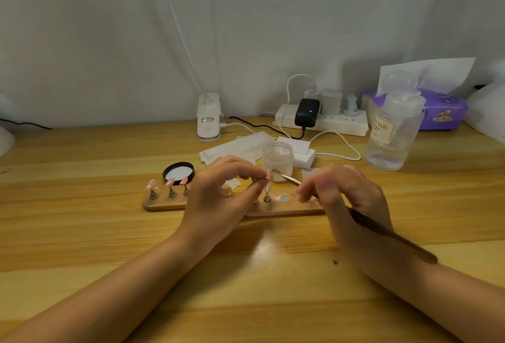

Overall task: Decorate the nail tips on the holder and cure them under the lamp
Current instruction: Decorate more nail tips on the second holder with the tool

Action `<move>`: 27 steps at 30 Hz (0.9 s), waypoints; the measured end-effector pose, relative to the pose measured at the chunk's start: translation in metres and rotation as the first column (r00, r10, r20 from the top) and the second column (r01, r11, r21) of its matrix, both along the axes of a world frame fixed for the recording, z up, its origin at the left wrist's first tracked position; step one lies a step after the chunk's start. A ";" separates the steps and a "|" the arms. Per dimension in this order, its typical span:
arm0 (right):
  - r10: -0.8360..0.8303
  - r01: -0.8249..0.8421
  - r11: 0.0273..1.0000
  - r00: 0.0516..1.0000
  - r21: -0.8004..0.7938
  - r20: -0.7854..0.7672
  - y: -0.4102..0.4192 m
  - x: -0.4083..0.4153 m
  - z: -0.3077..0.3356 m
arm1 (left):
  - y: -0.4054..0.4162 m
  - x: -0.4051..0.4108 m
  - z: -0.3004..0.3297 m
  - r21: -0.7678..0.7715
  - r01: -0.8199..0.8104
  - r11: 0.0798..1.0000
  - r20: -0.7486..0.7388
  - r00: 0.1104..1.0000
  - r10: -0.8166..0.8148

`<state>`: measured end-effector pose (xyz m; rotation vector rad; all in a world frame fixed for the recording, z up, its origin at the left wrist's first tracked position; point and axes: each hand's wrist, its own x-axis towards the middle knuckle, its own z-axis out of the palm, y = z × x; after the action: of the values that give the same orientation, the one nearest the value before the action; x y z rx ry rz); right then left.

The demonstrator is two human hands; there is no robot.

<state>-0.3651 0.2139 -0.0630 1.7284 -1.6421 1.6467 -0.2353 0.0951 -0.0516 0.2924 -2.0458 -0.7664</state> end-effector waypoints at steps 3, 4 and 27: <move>-0.019 0.022 0.998 0.999 0.062 -0.047 -0.003 0.000 0.001 | 0.000 0.000 0.000 -0.008 0.008 1.000 -0.003 1.000 -0.008; -0.016 0.020 0.998 0.998 0.064 -0.062 -0.003 0.000 0.001 | 0.000 0.000 0.000 -0.008 0.010 1.000 -0.005 1.000 -0.010; 0.104 -0.106 0.994 0.989 0.017 0.110 0.001 0.003 0.003 | -0.002 -0.001 -0.001 0.026 0.005 1.000 -0.009 1.000 -0.005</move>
<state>-0.3625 0.2149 -0.0601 1.7936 -1.6490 1.8063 -0.2360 0.0933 -0.0531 0.2976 -2.0302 -0.7965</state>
